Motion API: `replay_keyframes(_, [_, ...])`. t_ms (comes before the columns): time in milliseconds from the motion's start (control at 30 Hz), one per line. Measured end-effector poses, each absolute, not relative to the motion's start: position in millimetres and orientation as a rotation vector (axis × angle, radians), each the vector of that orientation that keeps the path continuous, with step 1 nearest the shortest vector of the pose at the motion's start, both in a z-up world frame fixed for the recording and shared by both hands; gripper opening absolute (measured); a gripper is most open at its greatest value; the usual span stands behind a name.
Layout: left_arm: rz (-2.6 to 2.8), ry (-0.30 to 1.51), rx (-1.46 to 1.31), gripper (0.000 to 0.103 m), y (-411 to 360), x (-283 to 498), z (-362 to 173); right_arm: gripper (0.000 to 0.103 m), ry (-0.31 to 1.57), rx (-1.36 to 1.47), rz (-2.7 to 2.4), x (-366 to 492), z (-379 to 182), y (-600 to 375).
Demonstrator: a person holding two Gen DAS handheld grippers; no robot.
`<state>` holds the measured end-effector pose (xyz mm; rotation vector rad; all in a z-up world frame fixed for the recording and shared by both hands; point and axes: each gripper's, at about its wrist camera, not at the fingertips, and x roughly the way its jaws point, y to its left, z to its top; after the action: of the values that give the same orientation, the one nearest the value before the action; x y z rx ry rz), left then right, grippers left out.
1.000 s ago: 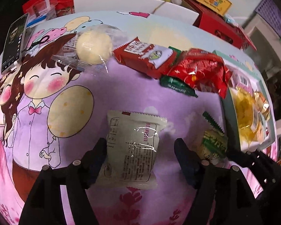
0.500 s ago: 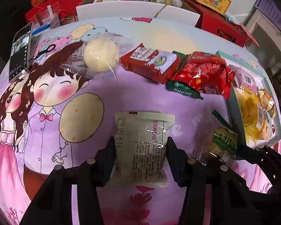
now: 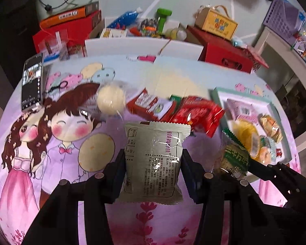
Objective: Organize snacks
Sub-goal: 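Lift both packets and carry them toward the white tray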
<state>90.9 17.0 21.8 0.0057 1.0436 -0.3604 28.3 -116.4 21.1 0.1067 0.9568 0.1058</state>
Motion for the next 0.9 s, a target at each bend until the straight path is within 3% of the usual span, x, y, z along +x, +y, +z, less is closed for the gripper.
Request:
replay_keyframes(433, [-0.383, 0.976, -0.010, 0.053, 4.8, 86.1, 43.7, 0.053, 0.922, 0.138, 0.076, 27.0, 35.8, -139.0])
replay_keyframes(900, [-0.513, 0.926, 0.090, 0.053, -82.0, 101.6, 71.1, 0.053, 0.845, 0.241, -0.197, 31.9, 56.5, -264.5])
